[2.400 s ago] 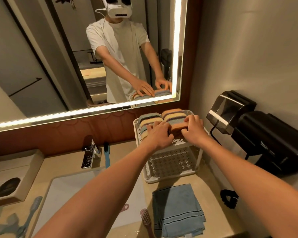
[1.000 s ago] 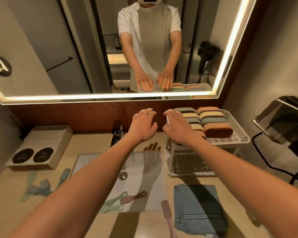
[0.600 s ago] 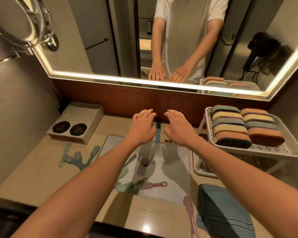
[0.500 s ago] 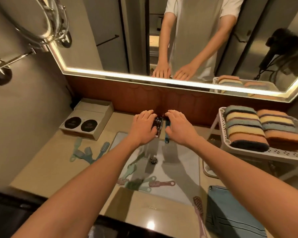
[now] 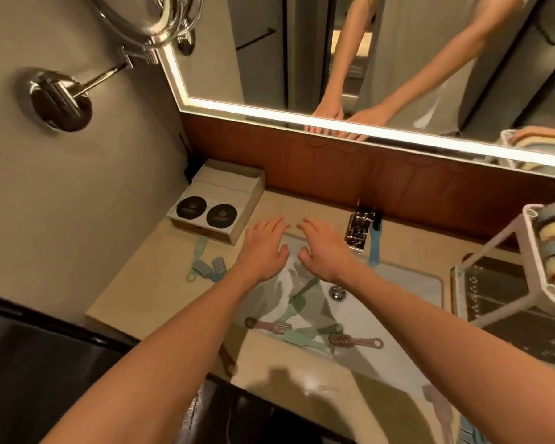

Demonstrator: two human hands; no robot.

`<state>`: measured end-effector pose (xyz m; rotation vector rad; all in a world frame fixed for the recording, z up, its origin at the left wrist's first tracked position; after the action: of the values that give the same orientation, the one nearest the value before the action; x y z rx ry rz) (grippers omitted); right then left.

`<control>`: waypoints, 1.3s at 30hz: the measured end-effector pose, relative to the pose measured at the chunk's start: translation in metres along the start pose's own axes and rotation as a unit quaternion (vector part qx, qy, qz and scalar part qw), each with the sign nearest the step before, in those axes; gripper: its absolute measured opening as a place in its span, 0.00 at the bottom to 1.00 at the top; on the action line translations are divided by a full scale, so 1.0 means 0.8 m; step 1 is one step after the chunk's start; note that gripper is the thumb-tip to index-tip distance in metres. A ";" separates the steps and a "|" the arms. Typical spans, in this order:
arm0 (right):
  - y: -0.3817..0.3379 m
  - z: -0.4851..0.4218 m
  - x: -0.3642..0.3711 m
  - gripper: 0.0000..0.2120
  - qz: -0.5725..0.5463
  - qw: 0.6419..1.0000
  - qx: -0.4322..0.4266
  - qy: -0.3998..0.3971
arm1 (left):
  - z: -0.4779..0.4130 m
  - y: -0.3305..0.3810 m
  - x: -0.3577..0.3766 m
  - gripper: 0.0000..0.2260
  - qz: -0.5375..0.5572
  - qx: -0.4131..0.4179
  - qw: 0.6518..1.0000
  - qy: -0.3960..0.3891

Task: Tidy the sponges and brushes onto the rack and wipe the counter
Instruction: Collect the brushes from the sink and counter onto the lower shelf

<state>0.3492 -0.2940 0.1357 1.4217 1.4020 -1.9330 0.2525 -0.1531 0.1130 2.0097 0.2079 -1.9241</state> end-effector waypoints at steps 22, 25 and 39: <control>-0.079 -0.112 0.207 0.19 0.003 0.992 -0.010 -0.123 | 0.074 -0.226 0.114 0.20 0.042 -0.120 0.992 -0.002; -0.070 -0.116 0.221 0.18 0.023 0.988 0.023 -0.153 | 0.075 -0.235 0.120 0.24 0.007 -0.124 0.992 -0.033; -0.061 -0.137 0.254 0.18 -0.040 0.986 0.144 -0.077 | 0.065 -0.247 0.130 0.21 -0.072 -0.065 0.991 -0.092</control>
<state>0.2816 -0.1266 -0.0165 1.3159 1.1602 -2.3195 0.1435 -0.0012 -0.0203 1.7648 0.4306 -2.1115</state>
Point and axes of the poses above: each hand's wrist, its own z-axis away from the middle knuckle, its own x-axis out of the palm, y = z × x, the point moved 1 cm from there along -z, towards the middle knuckle, and after that the axes turned 9 degrees about -z, right-handed, at the moved point
